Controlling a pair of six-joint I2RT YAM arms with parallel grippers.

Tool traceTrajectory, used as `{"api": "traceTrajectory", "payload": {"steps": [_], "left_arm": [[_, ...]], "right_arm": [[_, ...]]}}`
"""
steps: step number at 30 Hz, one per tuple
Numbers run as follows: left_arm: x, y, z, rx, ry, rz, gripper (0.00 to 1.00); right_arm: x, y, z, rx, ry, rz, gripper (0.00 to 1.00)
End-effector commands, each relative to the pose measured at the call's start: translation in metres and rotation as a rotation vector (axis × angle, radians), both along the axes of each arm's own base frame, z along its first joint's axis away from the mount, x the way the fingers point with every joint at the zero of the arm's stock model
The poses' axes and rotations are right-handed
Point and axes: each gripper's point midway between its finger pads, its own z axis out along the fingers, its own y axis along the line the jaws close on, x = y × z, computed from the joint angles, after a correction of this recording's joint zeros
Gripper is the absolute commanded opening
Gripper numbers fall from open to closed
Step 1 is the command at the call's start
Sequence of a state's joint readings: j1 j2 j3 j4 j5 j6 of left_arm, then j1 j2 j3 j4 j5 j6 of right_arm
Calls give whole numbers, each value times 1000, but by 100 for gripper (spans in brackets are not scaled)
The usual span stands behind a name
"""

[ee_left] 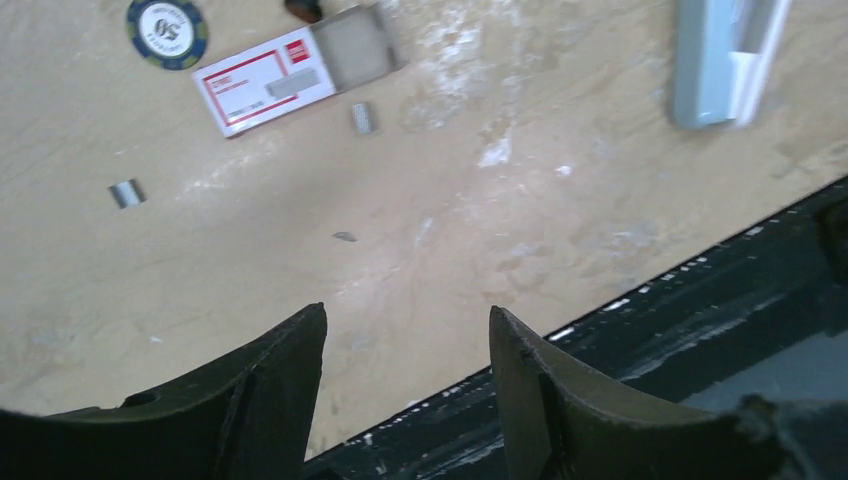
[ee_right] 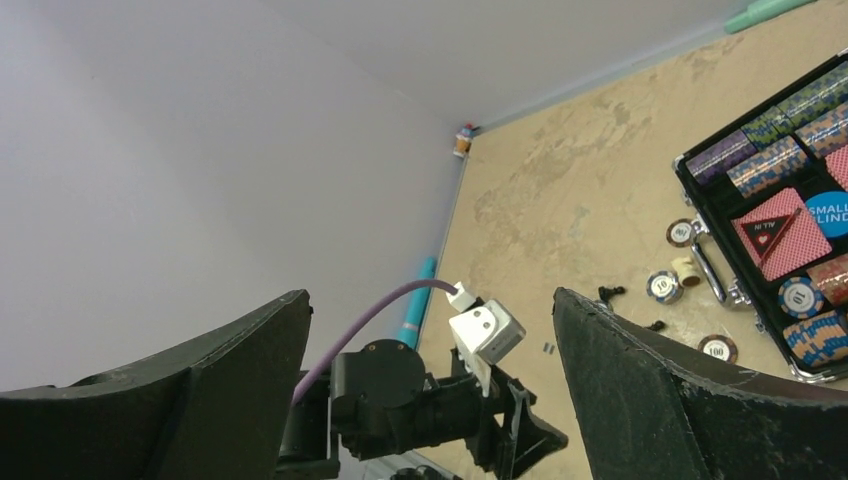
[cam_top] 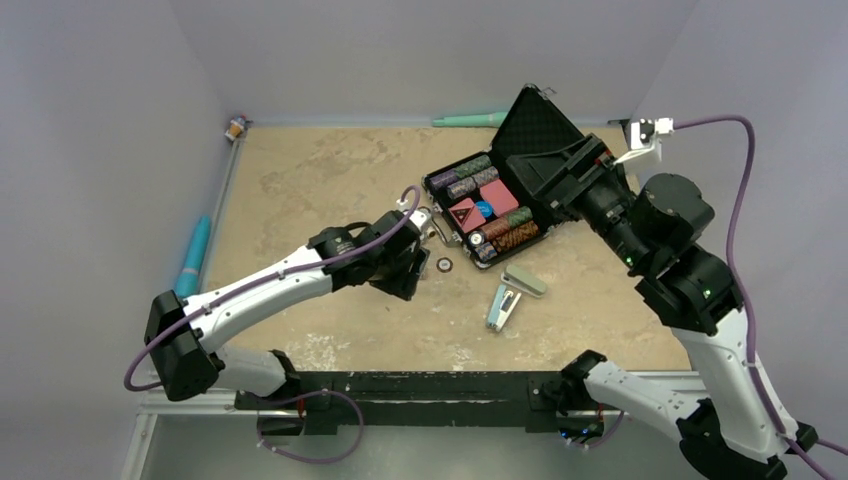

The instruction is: Unload the staples from the stapler

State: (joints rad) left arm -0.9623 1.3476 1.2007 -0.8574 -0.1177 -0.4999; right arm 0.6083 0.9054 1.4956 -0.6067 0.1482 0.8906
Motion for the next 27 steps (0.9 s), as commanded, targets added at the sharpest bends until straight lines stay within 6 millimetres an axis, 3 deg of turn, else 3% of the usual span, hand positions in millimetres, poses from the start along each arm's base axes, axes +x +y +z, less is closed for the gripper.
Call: {"api": "traceTrajectory", "payload": {"steps": [1, 7, 20, 27], "left_arm": [[11, 30, -17, 103, -51, 14, 63], [18, 27, -46, 189, -23, -39, 55], [42, -7, -83, 180, 47, -75, 43], [56, -15, -101, 187, 79, -90, 38]], "right_arm": [[7, 18, -4, 12, 0, 61, 95], [14, 30, -12, 7, 26, 90, 94], [9, 22, -25, 13, 64, 65, 93], [15, 24, -25, -12, 71, 58, 93]]}}
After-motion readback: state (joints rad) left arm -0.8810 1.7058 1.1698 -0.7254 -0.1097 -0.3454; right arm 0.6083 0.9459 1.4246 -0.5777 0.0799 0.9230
